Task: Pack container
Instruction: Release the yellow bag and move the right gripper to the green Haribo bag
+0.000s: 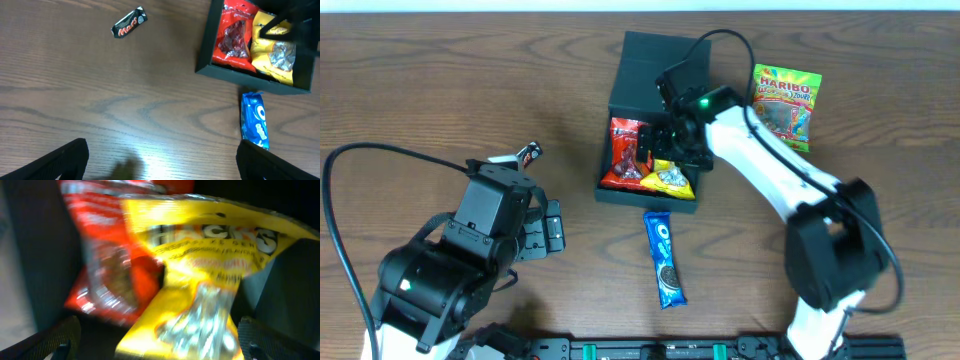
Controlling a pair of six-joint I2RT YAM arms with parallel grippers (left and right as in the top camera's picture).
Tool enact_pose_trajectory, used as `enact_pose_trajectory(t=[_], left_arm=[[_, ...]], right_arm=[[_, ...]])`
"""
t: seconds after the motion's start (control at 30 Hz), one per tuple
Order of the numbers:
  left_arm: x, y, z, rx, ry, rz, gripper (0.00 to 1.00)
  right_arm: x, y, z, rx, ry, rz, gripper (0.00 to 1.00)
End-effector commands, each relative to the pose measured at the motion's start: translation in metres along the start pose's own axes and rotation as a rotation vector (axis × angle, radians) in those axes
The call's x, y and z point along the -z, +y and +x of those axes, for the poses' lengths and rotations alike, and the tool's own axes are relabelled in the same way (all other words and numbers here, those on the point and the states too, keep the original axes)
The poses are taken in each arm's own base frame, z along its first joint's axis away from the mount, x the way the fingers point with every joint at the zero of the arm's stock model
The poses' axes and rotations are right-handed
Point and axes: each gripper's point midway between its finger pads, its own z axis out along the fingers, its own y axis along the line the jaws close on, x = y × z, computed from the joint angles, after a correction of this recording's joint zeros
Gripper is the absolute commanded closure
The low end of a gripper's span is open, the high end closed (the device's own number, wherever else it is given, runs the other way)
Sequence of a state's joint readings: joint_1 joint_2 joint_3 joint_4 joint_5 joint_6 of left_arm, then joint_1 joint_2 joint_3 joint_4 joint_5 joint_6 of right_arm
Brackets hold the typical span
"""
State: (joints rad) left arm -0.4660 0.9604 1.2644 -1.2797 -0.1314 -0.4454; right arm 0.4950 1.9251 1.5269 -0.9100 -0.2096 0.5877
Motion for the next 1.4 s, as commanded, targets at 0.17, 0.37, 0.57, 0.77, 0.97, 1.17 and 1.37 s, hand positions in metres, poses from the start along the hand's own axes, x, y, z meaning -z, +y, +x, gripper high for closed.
enact_pose_trajectory(t=[0.17, 0.37, 0.57, 0.77, 0.97, 1.17, 1.37], left_arm=[[-0.002, 0.002, 0.001, 0.002, 0.005, -0.014, 0.05], [-0.002, 0.002, 0.001, 0.002, 0.005, -0.014, 0.05], [-0.002, 0.002, 0.001, 0.002, 0.005, -0.014, 0.05], [-0.003, 0.002, 0.001, 0.002, 0.008, -0.015, 0.05], [-0.01, 0.0, 0.002, -0.001, 0.04, -0.027, 0.05], [-0.023, -0.004, 0.003, -0.01, 0.094, -0.049, 0.05], [-0.029, -0.008, 0.006, 0.013, 0.125, -0.041, 0.05]], right_arm=[[0.14, -0.014, 0.003, 0.12, -0.257, 0.02, 0.01], [0.179, -0.104, -0.005, -0.1, -0.291, 0.168, 0.01], [0.198, -0.164, -0.045, -0.163, -0.332, 0.202, 0.01], [0.169, -0.202, -0.073, -0.195, -0.227, 0.227, 0.01], [0.11, -0.226, -0.105, -0.209, -0.163, 0.242, 0.01], [0.073, -0.238, -0.126, -0.194, -0.167, 0.24, 0.01], [0.059, -0.244, -0.147, -0.135, -0.214, 0.24, 0.01]])
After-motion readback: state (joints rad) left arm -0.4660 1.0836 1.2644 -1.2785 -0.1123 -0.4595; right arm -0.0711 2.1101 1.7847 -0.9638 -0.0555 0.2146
